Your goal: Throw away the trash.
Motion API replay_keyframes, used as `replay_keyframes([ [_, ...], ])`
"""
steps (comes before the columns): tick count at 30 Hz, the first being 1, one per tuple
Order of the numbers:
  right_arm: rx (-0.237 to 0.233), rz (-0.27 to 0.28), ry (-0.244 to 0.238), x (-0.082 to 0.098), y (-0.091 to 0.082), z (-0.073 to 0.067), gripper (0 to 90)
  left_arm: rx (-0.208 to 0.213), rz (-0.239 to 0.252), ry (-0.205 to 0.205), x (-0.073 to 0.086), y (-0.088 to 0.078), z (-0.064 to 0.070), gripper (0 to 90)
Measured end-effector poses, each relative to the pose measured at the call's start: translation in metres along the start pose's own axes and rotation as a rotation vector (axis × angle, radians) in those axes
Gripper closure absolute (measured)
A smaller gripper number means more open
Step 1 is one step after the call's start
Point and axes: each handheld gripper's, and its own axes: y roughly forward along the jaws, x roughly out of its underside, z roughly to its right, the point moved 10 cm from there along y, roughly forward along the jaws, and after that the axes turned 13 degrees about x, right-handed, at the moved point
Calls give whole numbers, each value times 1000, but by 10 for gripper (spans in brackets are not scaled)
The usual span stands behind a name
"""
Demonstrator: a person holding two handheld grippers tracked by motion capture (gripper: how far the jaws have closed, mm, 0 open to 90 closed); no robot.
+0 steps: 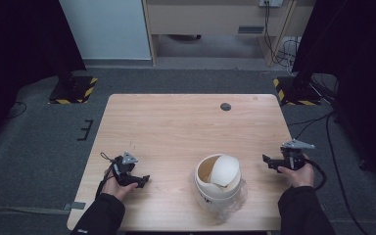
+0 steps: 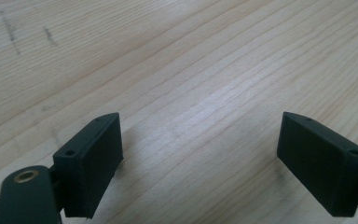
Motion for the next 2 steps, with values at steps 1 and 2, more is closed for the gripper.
replay_keyframes([
  [1, 0, 0, 0, 0, 0, 0, 121, 0, 0, 0, 0, 0, 0, 134],
  [2, 3, -7, 0, 2, 1, 1, 116, -5, 1, -4, 0, 0, -2, 133],
])
